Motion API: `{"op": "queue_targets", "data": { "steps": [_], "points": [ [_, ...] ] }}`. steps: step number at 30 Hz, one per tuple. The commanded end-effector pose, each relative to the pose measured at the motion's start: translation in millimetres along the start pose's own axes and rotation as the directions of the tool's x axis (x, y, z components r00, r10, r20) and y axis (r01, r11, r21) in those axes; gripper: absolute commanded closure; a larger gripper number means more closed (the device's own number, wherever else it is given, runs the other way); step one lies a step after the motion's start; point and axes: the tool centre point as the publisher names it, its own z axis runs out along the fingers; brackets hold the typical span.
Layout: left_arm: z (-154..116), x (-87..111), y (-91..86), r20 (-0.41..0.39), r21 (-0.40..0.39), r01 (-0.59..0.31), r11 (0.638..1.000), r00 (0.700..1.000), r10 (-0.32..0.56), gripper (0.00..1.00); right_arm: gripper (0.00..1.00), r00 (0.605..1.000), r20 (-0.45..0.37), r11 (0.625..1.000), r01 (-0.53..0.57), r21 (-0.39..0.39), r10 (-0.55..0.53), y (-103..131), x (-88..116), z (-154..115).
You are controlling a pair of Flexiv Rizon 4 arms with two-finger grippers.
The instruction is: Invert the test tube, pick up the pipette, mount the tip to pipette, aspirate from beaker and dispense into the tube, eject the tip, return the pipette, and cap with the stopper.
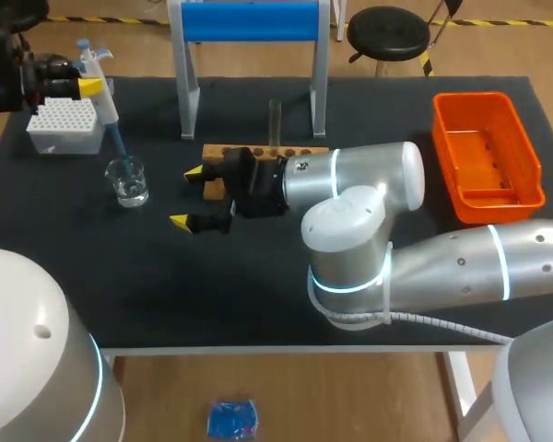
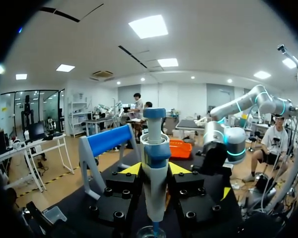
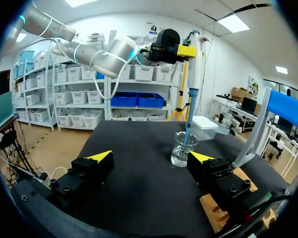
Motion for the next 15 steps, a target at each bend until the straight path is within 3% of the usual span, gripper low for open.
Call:
{"op": "queue_targets", "data": {
  "steps": [1, 15],
  "points": [
    [0.5, -5.2, 4.2, -0.004, 0.003, 0.0, 1.0, 1.0, 0.0, 1.0, 0.0, 1.0, -0.004, 1.0, 0.0, 0.002, 0.0, 0.4, -0.7, -2.1],
    [0.1, -14.1, 18.0, 0.006, 0.0, 0.018, 1.0, 1.0, -0.018, 1.0, 0.0, 1.0, -0.004, 1.0, 0.0, 0.002, 0.0, 0.4, -0.7, -2.1]
  ]
}}
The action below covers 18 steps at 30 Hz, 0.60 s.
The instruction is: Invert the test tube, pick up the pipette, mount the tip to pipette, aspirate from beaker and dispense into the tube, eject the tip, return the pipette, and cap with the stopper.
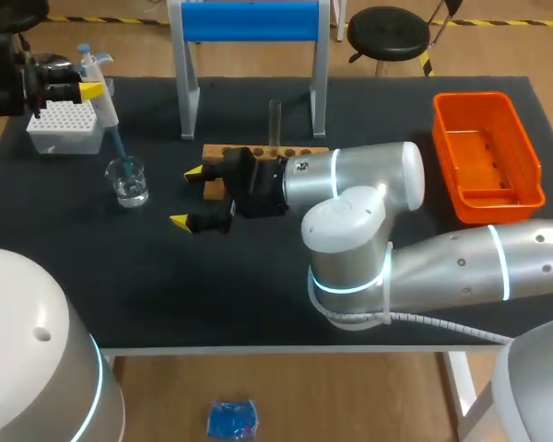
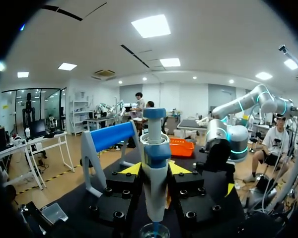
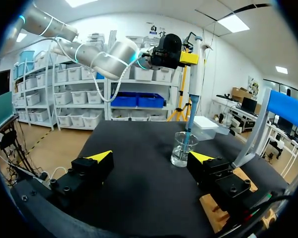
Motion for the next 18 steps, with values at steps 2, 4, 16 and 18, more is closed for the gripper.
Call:
{"op": "queue_targets", "data": {
  "steps": [2, 4, 16, 18],
  "points": [
    [0.3, -5.0, 6.2, -0.004, -0.001, 0.011, 1.0, 1.0, -0.011, 1.0, 0.0, 1.0, -0.004, 1.0, 0.0, 0.002, 0.0, 0.2, -0.7, -2.1],
    [0.4, -5.9, 8.4, -0.003, -0.005, 0.018, 1.0, 1.0, -0.018, 1.0, 0.0, 1.0, -0.004, 1.0, 0.0, 0.002, 0.0, 0.2, -0.7, -2.1],
    [-1.5, -9.4, 14.9, 0.007, -0.002, 0.041, 0.999, 0.999, -0.041, 1.0, 0.0, 1.0, -0.004, 1.0, 0.0, 0.002, 0.0, 0.2, -0.7, -2.1],
    [-1.9, -9.7, 14.8, 0.007, -0.002, 0.047, 0.999, 0.999, -0.047, 1.0, 0.0, 1.0, -0.004, 1.0, 0.0, 0.002, 0.0, 0.2, -0.7, -2.1]
  ]
}}
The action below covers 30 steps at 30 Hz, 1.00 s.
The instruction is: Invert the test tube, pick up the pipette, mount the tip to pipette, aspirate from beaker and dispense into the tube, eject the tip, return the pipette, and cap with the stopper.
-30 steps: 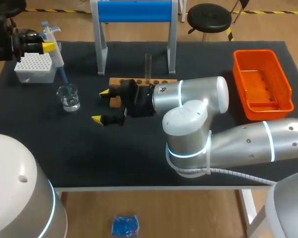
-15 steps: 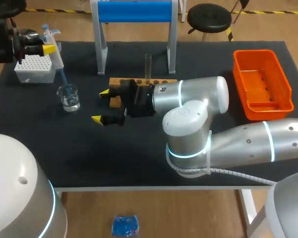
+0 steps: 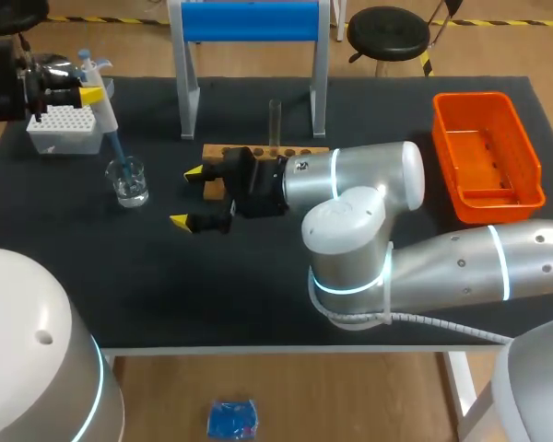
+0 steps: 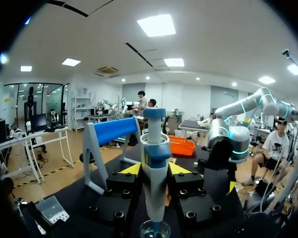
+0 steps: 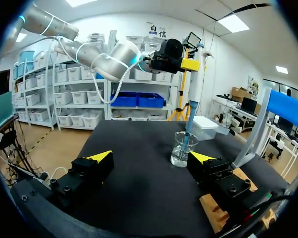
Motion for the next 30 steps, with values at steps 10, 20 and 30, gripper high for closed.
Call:
{"op": "queue_targets", "data": {
  "steps": [10, 20, 30],
  "points": [
    [-0.6, -4.5, 0.6, -0.004, -0.006, 0.022, 1.0, 1.0, -0.022, 1.0, 0.0, 1.0, -0.004, 1.0, 0.0, 0.002, 0.0, 0.0, -0.6, -2.1],
    [0.2, -4.2, -1.4, 0.001, -0.019, 0.031, 0.999, 1.0, -0.031, 1.0, 0.0, 1.0, -0.004, 1.0, 0.0, 0.002, 0.0, 0.0, -0.6, -2.1],
    [1.7, -3.5, -1.5, -0.005, -0.021, 0.032, 0.999, 0.999, -0.032, 1.0, 0.0, 1.0, -0.004, 1.0, 0.0, 0.002, 0.0, 0.0, -0.6, -2.1]
  ]
}}
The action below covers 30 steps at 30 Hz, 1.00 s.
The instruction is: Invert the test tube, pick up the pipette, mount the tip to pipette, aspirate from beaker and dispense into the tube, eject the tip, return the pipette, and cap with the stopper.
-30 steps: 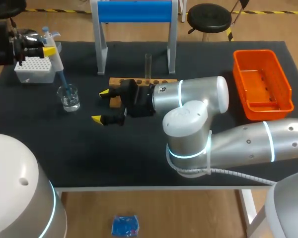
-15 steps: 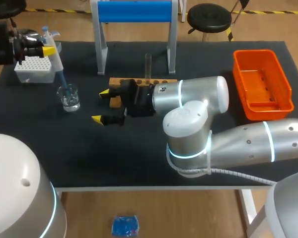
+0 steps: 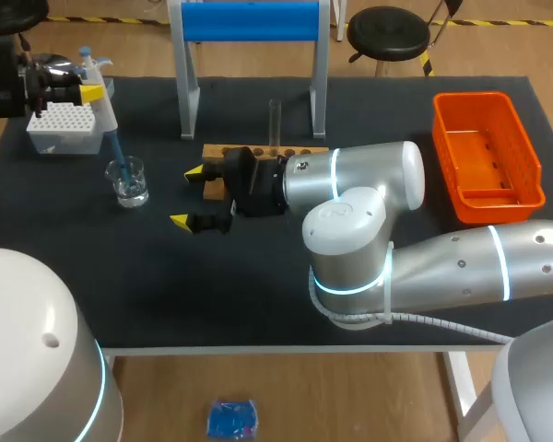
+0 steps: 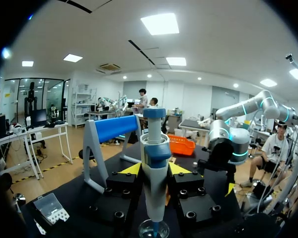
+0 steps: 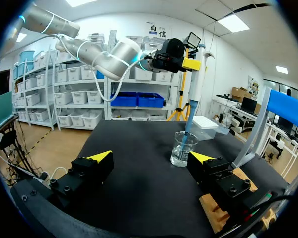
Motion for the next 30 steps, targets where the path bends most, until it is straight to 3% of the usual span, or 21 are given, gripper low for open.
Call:
{"op": "queue_targets", "data": {
  "steps": [1, 12, 16, 22, 30],
  "points": [
    [0.1, -0.5, -0.4, -0.003, -0.002, 0.001, 1.0, 1.0, -0.001, 1.0, 0.0, 1.0, -0.003, 1.0, 0.0, 0.002, 0.0, 0.3, -0.3, -2.1],
    [0.1, -0.5, -0.4, -0.003, -0.002, 0.001, 1.0, 1.0, -0.001, 1.0, 0.0, 1.0, -0.003, 1.0, 0.0, 0.002, 0.0, 0.3, -0.3, -2.1],
    [0.1, -0.5, -0.4, -0.003, -0.002, 0.001, 1.0, 1.0, -0.001, 1.0, 0.0, 0.998, 0.03, 0.998, 0.048, 0.041, -0.049, 22.7, -7.0, -20.4],
    [0.1, -0.5, -0.4, -0.003, -0.002, 0.001, 1.0, 1.0, -0.001, 1.0, 0.0, 0.991, 0.105, 0.983, 0.06, 0.175, -0.08, 60.1, -14.6, -51.2],
    [0.1, -0.5, -0.4, -0.003, -0.002, 0.001, 1.0, 1.0, -0.001, 1.0, 0.0, 0.977, 0.186, 0.976, 0.07, 0.208, -0.109, 115.5, -28.1, -82.1]
  ]
}}
